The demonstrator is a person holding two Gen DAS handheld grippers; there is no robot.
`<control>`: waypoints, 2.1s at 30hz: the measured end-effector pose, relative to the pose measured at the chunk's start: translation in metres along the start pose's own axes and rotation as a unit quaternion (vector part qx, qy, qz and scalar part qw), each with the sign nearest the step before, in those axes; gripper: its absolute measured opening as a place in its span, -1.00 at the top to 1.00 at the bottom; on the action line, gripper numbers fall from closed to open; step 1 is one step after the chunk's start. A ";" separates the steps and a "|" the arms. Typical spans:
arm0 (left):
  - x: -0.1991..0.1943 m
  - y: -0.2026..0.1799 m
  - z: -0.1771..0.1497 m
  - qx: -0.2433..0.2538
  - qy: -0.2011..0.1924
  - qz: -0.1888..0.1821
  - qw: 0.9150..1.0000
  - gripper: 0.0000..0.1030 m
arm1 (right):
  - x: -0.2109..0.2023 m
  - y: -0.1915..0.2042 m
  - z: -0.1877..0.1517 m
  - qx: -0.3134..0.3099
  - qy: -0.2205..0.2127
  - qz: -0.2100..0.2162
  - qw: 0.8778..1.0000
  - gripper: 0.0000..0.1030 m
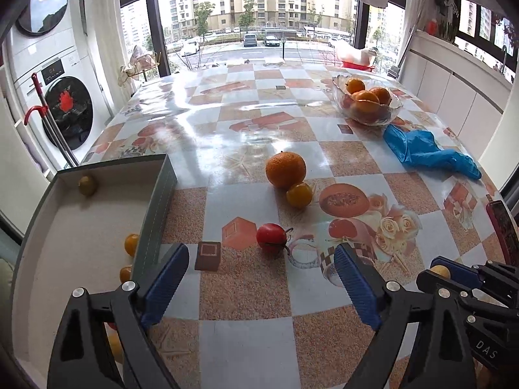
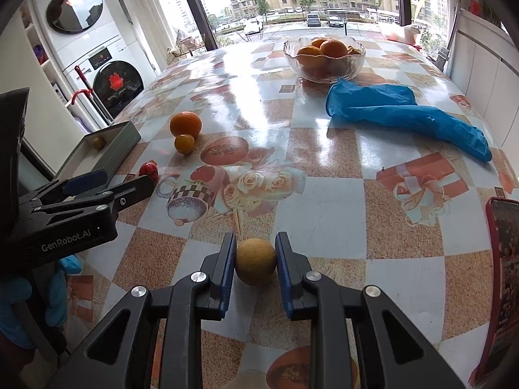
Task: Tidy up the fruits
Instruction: 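Carry the red tomato and brown fruit over the gray tray and release both, then move both open tools back toward the mandarin oranges on the table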
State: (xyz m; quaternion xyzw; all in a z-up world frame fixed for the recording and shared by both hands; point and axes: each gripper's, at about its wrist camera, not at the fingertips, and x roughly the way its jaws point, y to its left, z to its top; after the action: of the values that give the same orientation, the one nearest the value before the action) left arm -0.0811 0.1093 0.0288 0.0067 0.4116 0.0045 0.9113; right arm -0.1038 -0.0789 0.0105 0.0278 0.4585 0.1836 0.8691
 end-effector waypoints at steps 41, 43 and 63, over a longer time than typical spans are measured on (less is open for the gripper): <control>-0.054 0.162 -0.054 -0.152 0.032 0.099 0.983 0.51 | 0.032 0.199 0.053 -0.095 0.030 0.177 0.979 0.48; -0.047 0.168 -0.061 -0.160 0.041 0.109 0.980 0.51 | 0.041 0.222 0.055 -0.104 0.047 0.206 0.972 0.47; -0.060 0.045 -0.033 -0.051 -0.013 0.029 0.998 -0.39 | 0.051 0.005 0.057 -0.010 0.006 -0.131 0.991 -1.00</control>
State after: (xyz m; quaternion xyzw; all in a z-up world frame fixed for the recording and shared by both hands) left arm -0.1459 0.1540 0.0529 -0.0281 0.3989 0.0518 0.9151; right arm -0.0330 -0.0494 0.0040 -0.0420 0.4617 0.0733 0.8830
